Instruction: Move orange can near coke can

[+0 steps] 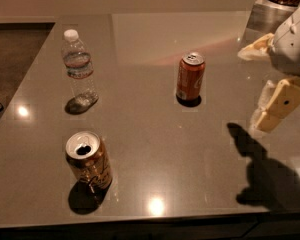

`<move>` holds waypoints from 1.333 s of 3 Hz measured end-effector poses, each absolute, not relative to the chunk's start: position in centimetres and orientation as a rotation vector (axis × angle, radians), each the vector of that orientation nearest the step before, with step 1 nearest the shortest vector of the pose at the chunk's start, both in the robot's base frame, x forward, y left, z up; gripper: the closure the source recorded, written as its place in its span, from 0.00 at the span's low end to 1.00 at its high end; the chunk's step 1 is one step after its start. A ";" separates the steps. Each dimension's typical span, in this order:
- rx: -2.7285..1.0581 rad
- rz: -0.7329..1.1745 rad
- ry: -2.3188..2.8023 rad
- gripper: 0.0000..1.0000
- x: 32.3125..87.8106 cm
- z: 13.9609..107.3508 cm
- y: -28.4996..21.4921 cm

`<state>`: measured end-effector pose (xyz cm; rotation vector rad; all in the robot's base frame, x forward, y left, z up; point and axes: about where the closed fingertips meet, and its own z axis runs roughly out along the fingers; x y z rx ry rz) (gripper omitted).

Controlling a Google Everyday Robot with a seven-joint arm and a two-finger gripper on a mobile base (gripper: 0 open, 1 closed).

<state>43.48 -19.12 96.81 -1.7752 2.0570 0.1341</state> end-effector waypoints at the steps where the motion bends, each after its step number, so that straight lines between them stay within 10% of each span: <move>1: -1.811 0.340 1.829 0.00 42.9 95.8 -16.2; 4: -1.875 0.430 1.657 0.00 40.0 91.8 -9.0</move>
Offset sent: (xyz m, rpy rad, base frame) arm -0.0197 0.0706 -0.0280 0.3743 -0.0306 0.3040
